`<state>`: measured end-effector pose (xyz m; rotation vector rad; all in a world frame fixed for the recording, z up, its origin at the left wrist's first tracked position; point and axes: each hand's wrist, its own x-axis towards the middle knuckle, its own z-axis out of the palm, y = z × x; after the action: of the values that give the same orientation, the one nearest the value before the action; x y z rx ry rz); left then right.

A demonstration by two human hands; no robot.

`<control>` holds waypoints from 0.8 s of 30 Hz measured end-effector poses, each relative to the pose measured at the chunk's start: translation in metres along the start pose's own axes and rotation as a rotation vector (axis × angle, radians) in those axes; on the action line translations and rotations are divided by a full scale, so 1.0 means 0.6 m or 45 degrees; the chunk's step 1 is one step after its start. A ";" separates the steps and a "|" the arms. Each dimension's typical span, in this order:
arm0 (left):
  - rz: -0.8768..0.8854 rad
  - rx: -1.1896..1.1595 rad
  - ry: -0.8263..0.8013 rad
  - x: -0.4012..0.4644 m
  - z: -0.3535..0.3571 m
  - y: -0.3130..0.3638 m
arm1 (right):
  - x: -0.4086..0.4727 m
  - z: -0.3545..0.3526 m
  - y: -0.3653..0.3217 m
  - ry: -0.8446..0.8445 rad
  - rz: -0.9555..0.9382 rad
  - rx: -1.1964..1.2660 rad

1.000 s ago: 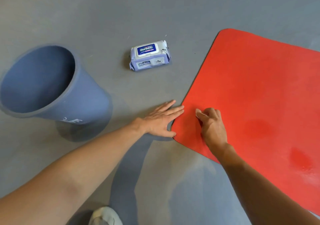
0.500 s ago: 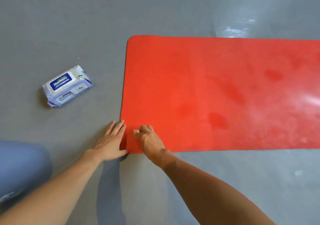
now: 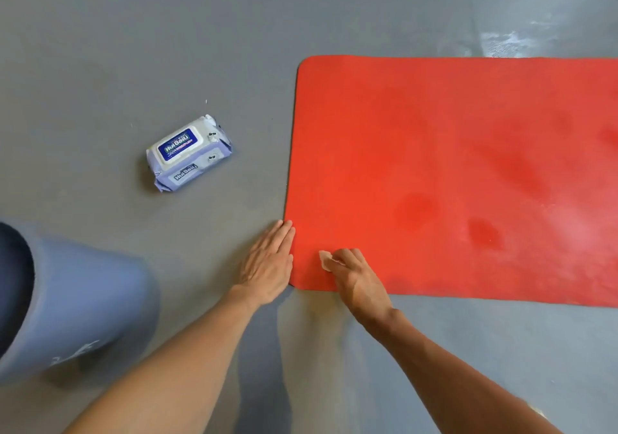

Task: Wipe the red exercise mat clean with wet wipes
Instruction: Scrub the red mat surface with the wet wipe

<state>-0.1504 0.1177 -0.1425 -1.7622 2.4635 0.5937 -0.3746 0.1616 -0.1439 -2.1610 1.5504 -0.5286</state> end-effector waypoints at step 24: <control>-0.116 0.040 0.357 -0.049 0.081 -0.012 | -0.064 0.015 -0.013 0.077 0.205 0.087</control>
<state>-0.1420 0.1583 -0.1817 -2.0583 2.5269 0.3171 -0.3752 0.2017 -0.1495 -1.9658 1.6962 -0.5896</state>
